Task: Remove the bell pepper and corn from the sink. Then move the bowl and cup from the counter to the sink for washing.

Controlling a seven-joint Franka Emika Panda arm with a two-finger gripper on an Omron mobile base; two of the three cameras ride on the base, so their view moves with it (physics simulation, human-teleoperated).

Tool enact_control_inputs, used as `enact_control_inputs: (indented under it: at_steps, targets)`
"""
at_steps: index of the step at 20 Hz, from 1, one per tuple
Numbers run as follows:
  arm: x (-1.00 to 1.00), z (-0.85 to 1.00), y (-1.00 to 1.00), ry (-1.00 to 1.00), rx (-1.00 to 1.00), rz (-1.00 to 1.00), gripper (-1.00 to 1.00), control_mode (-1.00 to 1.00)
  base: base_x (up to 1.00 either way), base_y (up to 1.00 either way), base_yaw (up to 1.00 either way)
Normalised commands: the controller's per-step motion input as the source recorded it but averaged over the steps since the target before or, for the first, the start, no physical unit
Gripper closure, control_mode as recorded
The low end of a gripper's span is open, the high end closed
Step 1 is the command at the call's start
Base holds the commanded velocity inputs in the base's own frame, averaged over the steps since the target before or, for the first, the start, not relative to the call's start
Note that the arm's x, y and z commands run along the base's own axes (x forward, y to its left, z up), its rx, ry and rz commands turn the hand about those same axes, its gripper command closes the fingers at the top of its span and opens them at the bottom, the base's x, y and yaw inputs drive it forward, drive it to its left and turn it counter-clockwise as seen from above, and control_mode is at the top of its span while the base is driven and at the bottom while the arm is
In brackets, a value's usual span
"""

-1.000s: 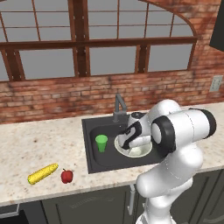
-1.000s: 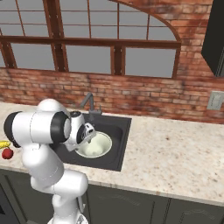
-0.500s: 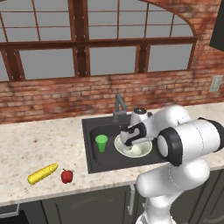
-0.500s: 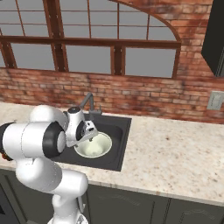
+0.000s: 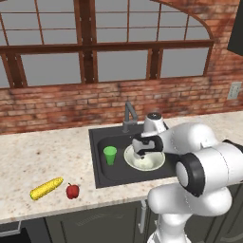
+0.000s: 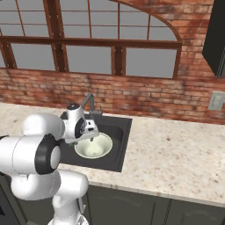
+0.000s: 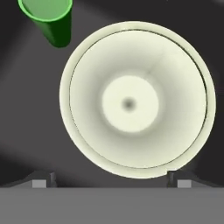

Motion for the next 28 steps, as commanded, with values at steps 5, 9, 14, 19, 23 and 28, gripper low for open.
enact_control_inputs:
  at_steps: [5,9,14,19,23,28]
  targets:
    - [-0.13,0.25,-0.04,0.00,0.05,-0.20,-1.00,-1.00,0.00,0.00,0.00]
    - [-0.18,0.25,-0.07,0.00,0.08,-0.17,-1.00,-1.00,0.00,0.00,0.00]
    - [-0.19,0.22,-0.05,0.00,0.10,-0.13,-1.00,-1.00,0.00,0.00,0.00]
    - [-0.17,0.15,-0.01,0.00,0.07,-0.11,-1.00,-1.00,0.00,0.00,0.00]
    - [-0.13,0.08,0.00,0.00,0.01,-0.09,-1.00,-1.00,0.00,0.00,0.00]
    - [-0.11,0.06,0.00,0.00,0.00,-0.06,-1.00,-1.00,0.00,0.00,0.00]
